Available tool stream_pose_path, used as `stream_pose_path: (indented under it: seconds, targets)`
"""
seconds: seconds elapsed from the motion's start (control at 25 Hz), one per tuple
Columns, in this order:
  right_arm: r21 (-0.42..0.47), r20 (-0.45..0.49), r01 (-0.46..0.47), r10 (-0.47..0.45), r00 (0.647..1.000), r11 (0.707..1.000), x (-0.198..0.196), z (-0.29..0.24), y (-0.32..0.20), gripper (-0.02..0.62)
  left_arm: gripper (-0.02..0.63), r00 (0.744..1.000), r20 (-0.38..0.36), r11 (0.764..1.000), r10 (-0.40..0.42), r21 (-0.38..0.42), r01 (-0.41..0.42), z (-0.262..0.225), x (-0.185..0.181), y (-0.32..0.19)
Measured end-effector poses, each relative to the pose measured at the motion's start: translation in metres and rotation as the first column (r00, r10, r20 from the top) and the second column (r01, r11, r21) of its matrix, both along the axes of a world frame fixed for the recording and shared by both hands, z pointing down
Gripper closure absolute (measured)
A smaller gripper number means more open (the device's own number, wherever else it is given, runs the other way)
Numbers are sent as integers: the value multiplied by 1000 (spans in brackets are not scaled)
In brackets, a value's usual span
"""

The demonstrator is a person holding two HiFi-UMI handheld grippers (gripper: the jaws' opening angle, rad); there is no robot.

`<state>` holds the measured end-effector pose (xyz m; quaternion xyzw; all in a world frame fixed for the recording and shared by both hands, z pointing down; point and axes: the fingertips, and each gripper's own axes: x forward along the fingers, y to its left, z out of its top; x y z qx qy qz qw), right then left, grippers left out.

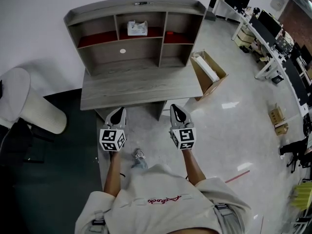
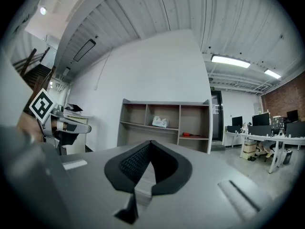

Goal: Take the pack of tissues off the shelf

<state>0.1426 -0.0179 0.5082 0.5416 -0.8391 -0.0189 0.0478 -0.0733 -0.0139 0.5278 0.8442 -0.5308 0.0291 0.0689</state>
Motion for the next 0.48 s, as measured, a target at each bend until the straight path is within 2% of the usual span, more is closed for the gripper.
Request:
stream_pose_path:
  seconds: [0.48]
  targets:
    - [23, -12, -16, 16, 1000, 1000, -58, -17, -115, 588, 607, 999, -8, 999, 36, 17, -36, -13, -52, -117]
